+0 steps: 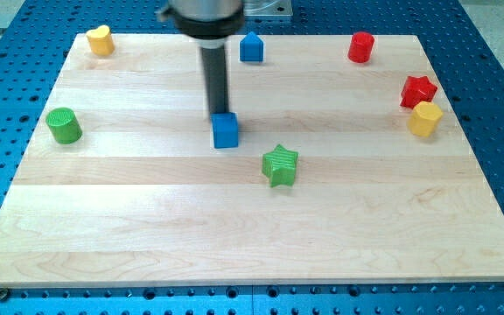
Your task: Keep the hexagon and red star parallel to each other
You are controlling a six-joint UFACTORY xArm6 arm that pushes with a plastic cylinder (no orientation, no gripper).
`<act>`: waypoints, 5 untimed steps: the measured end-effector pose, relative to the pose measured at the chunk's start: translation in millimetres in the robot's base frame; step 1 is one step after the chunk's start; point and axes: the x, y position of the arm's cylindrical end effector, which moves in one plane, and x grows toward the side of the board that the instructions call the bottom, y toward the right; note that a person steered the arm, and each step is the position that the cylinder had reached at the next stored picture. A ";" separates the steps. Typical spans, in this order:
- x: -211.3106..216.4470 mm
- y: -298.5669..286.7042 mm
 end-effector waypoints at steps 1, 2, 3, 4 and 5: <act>-20.2 63.0; -44.6 176.2; -78.6 254.4; -89.7 311.9; -56.7 306.4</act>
